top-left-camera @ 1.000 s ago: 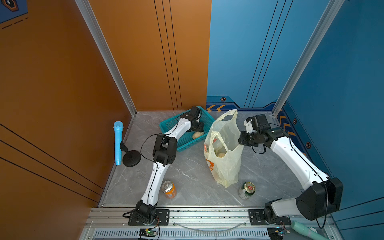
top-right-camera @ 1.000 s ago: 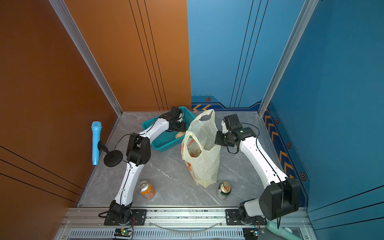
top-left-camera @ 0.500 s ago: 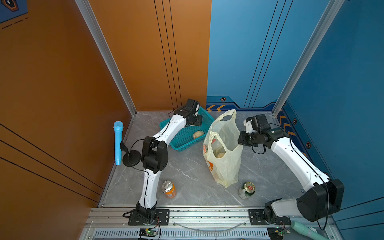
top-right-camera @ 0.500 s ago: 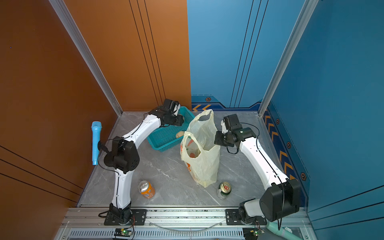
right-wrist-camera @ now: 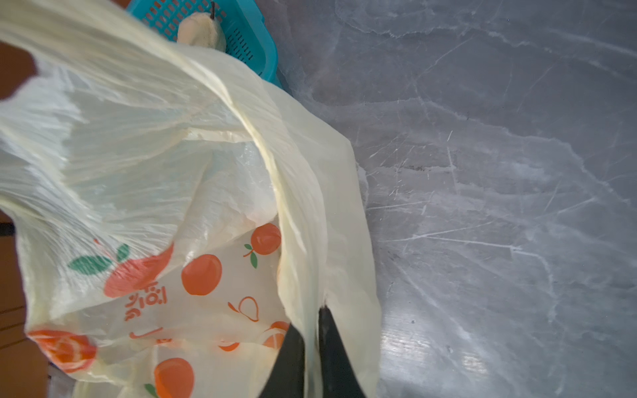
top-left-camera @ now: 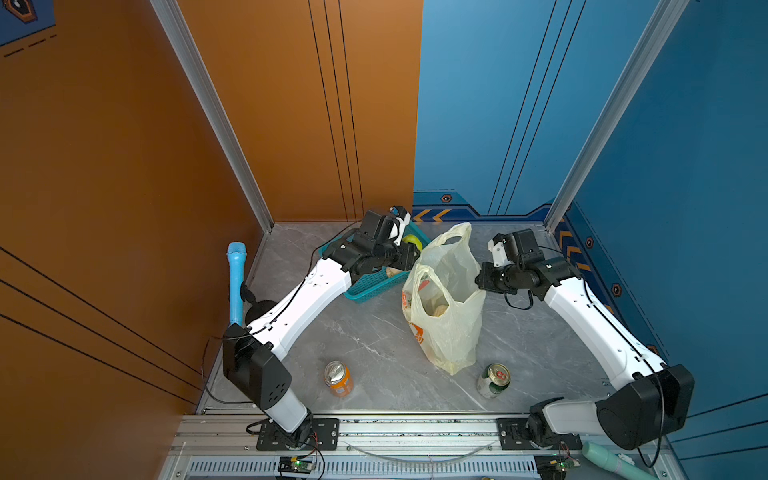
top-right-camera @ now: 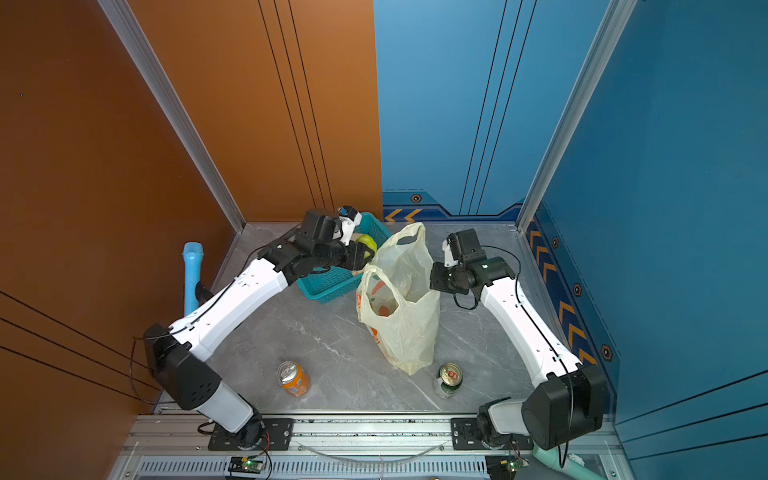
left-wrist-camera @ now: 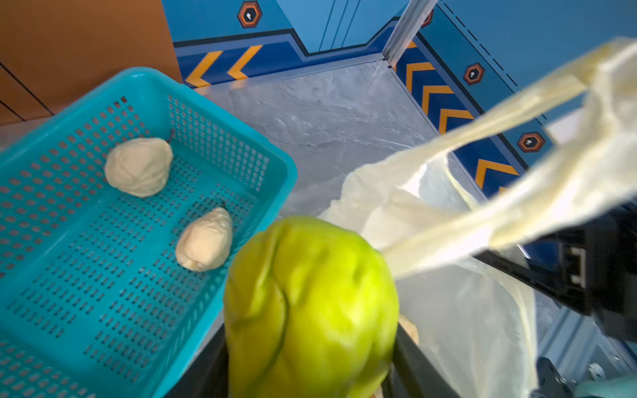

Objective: Place the pears into plastic bags & tie knots
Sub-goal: Place the pear in the plastic bag.

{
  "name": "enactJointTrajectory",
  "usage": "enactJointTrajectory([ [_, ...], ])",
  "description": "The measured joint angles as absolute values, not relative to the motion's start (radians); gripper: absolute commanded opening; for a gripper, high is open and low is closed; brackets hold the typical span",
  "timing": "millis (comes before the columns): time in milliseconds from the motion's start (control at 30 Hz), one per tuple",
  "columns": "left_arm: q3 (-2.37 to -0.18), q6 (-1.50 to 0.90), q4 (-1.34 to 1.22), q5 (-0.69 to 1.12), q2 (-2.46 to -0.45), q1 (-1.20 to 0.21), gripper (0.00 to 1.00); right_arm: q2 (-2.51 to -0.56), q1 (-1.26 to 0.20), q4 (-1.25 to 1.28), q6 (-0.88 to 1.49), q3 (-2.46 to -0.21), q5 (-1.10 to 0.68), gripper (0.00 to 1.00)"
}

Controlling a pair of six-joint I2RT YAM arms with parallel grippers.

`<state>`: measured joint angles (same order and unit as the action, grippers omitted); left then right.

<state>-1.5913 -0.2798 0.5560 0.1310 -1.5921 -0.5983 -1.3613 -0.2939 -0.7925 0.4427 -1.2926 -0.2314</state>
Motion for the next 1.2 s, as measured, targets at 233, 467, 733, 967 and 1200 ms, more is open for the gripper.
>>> enactJointTrajectory([
  [233, -1.52, -0.317, 0.542, 0.135, -1.496, -0.677, 0.53, -1.331, -0.311, -0.828, 0.457, -1.29, -0.196, 0.42],
  [467, -1.52, -0.334, 0.548, 0.111, -1.479, -0.741, 0.53, -1.304, -0.342, -0.898, 0.469, -1.278, -0.174, 0.27],
  [733, -1.53, -0.334, 0.577, 0.102, -1.489, -0.777, 0.53, -1.286, -0.367, -0.945, 0.478, -1.265, -0.144, 0.0],
  [967, -1.578, -0.348, 0.585, 0.134, -1.584, -0.81, 0.53, -1.24, -0.367, -0.943, 0.475, -1.258, -0.134, 0.0],
  [1200, -1.606, -0.356, 0.613, 0.215, -1.747, -0.846, 0.76, -1.232, -0.367, -0.941, 0.475, -1.253, -0.133, 0.0],
])
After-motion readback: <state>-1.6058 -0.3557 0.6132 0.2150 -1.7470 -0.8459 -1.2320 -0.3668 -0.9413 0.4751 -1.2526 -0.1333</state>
